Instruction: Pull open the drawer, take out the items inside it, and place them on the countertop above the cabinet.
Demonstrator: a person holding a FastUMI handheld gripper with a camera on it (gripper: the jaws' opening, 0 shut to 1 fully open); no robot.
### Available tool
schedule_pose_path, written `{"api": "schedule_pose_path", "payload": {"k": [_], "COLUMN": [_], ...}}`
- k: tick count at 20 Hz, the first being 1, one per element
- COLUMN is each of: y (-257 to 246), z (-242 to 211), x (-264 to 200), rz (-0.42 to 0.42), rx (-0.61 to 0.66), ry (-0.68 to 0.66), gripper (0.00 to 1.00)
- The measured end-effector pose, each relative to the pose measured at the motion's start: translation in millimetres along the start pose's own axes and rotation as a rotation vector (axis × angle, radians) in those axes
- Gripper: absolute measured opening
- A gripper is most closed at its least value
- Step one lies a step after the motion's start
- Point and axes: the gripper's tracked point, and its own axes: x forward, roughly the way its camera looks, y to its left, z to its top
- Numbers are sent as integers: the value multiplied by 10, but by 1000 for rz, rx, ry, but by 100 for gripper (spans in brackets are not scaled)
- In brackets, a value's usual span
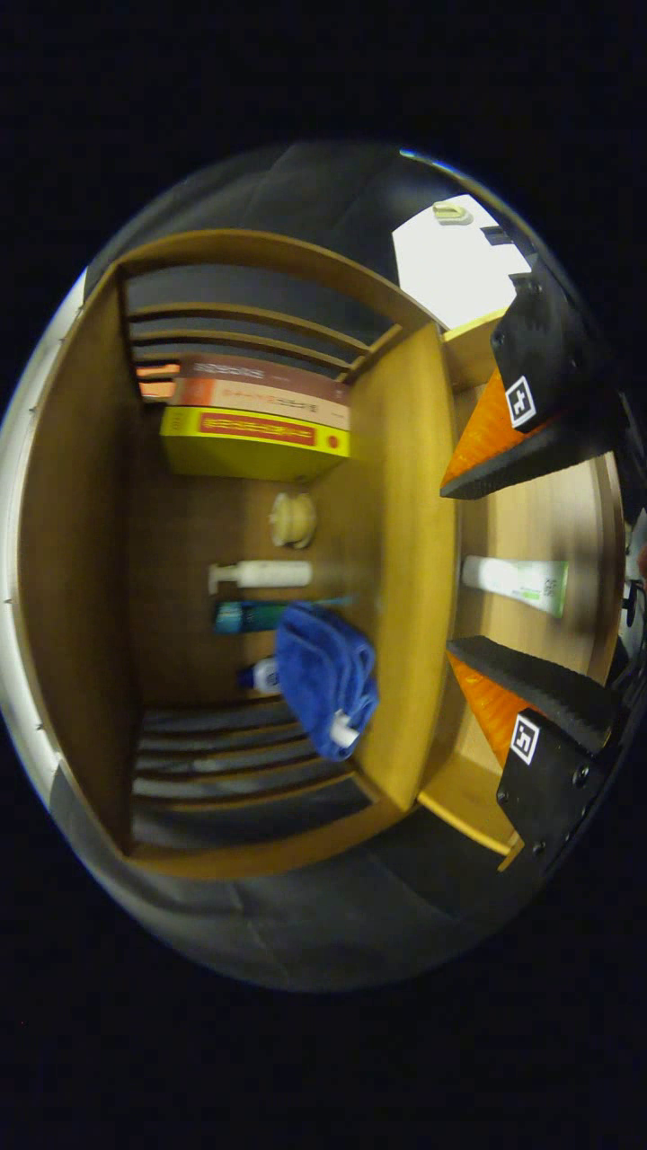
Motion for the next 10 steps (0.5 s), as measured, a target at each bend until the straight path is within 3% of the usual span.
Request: {"api": "schedule_pose_path", "payload": {"k": [4, 10], "y": [85, 158], "z": [-589, -898], "x": [472, 853], "rz": [11, -2], "rx": [18, 58], "ry": [265, 472], "gripper": [100, 99]}}
